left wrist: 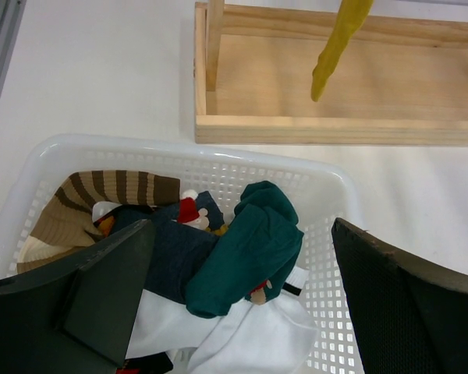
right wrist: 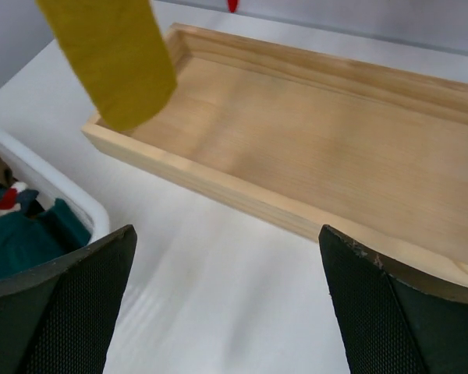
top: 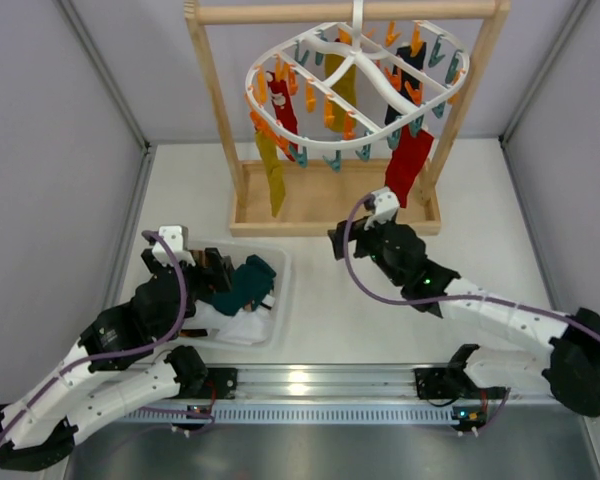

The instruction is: Remove the socks clipped to the hanger

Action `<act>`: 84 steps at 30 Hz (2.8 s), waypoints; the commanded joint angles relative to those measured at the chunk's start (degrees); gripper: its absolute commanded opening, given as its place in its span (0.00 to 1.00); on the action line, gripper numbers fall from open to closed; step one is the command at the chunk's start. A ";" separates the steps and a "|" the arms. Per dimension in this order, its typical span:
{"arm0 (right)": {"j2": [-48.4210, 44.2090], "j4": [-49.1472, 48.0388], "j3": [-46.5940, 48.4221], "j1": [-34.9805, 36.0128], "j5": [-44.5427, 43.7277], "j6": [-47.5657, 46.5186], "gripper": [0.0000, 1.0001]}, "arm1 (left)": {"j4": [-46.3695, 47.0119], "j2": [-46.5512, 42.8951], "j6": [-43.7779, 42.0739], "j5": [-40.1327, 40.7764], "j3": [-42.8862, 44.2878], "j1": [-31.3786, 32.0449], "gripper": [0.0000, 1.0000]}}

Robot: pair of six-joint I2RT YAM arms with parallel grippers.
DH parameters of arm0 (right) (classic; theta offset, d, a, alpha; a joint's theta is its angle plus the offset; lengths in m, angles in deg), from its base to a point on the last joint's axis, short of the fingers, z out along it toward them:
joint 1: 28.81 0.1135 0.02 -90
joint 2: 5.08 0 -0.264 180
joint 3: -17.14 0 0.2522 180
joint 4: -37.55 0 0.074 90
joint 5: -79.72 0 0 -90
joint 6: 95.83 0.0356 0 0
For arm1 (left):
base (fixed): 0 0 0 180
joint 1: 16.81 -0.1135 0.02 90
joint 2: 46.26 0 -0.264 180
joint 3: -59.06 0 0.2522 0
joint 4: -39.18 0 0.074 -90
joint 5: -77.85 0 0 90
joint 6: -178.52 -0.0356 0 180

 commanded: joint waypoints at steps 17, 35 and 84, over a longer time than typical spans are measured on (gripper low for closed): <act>-22.09 25.23 3.45 -30.42 18.22 -9.00 1.00 | 0.48 -0.65 0.65 0.16 -0.15 -0.30 0.99; -12.05 -7.47 -1.90 -29.73 23.01 -7.35 0.00 | 0.30 13.98 1.97 -8.70 18.97 -0.30 0.99; 14.31 -21.72 10.66 23.63 -31.34 -18.67 0.00 | 0.30 80.56 -22.20 10.53 87.22 10.16 0.88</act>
